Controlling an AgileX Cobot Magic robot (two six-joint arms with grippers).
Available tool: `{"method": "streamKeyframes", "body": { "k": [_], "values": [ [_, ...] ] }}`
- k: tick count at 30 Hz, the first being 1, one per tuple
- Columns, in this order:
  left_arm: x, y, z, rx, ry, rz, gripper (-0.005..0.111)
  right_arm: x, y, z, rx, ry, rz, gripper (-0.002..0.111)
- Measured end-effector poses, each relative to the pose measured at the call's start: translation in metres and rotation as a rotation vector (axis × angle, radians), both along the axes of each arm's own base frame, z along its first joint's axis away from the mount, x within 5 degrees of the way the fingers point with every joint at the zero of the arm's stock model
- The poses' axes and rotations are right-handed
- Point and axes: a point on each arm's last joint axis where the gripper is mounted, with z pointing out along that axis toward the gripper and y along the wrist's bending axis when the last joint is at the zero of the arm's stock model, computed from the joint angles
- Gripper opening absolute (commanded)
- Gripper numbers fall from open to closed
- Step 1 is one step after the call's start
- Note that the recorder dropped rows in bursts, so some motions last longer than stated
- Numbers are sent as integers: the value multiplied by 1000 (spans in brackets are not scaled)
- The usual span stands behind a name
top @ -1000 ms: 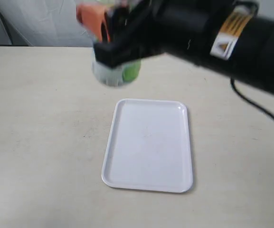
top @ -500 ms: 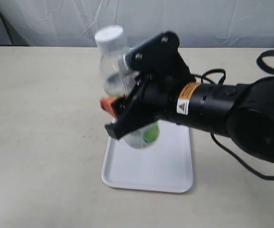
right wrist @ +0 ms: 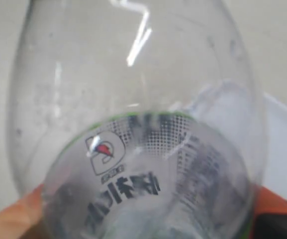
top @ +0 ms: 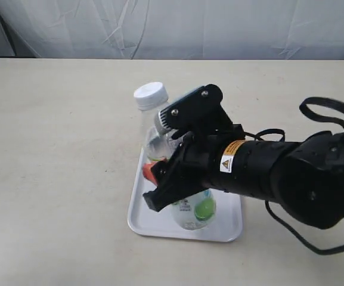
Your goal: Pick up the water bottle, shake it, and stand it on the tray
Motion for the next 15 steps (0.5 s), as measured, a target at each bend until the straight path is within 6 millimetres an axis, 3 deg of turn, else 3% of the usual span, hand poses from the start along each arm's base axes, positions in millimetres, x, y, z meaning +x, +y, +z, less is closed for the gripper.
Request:
{"method": "streamKeyframes", "body": {
  "k": [5,8,12,15],
  "values": [
    [0,0,0,0,0,0,0,-16,12,27,125,-165,110,-1],
    [0,0,0,0,0,0,0,-7,7,37,135,-245,74,-1],
    [0,0,0,0,0,0,0,40,-31,40,174,-221,-359,-1],
    [0,0,0,0,0,0,0,50,-50,47,228,-184,-540,-1]
  ]
}}
